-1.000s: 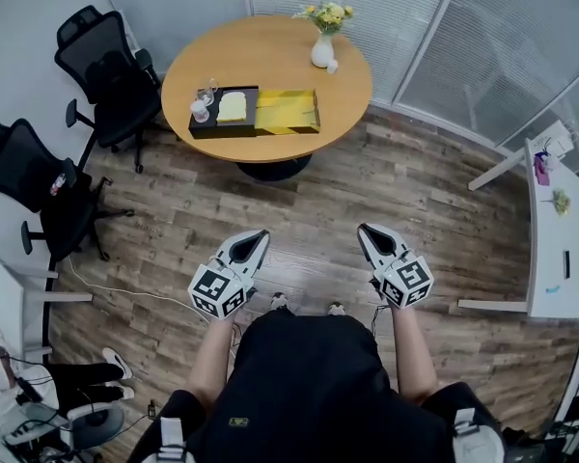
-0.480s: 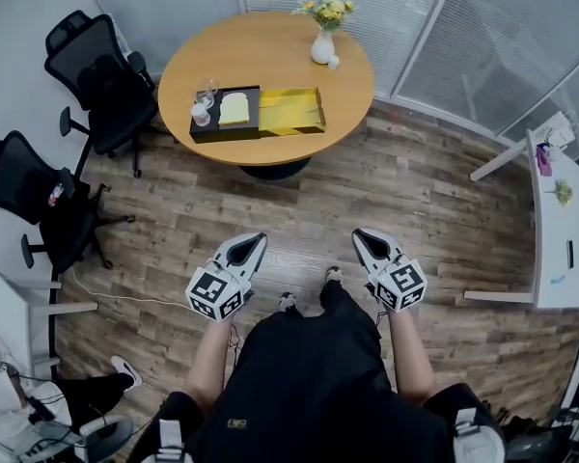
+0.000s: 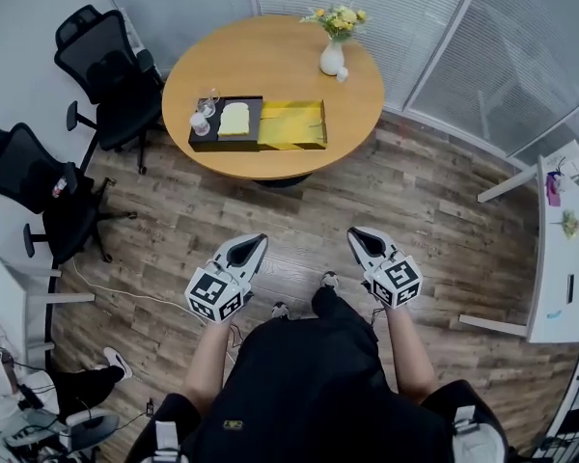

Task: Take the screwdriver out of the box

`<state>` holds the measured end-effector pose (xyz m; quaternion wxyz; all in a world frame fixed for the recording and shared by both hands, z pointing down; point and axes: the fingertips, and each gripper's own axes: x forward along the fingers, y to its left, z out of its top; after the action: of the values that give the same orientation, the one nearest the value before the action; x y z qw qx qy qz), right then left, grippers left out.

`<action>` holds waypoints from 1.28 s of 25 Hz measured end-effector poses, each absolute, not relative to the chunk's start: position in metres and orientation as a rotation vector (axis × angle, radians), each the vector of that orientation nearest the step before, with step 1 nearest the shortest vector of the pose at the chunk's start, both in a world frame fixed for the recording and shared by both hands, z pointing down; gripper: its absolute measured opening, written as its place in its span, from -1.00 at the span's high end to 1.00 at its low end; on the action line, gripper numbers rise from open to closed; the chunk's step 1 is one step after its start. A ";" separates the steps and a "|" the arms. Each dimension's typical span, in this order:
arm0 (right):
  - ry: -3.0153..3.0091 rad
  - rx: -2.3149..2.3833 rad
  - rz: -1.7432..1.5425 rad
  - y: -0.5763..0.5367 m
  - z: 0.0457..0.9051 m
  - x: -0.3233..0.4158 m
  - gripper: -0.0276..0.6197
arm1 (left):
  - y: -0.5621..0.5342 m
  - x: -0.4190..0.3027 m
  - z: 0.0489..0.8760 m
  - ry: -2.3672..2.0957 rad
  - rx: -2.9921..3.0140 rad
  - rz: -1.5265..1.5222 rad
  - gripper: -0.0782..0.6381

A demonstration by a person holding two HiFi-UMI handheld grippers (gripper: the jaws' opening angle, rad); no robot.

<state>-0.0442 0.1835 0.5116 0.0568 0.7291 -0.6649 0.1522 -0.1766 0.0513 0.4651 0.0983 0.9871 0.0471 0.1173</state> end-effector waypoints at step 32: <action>-2.149 1.971 0.559 0.201 0.556 0.103 0.88 | 0.084 -0.034 0.459 -0.023 2.947 0.398 0.76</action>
<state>0.1026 0.2008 0.5559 0.0859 0.6614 -0.7211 0.1877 -0.0336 0.0837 0.4592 0.0836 0.9875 -0.0076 0.1332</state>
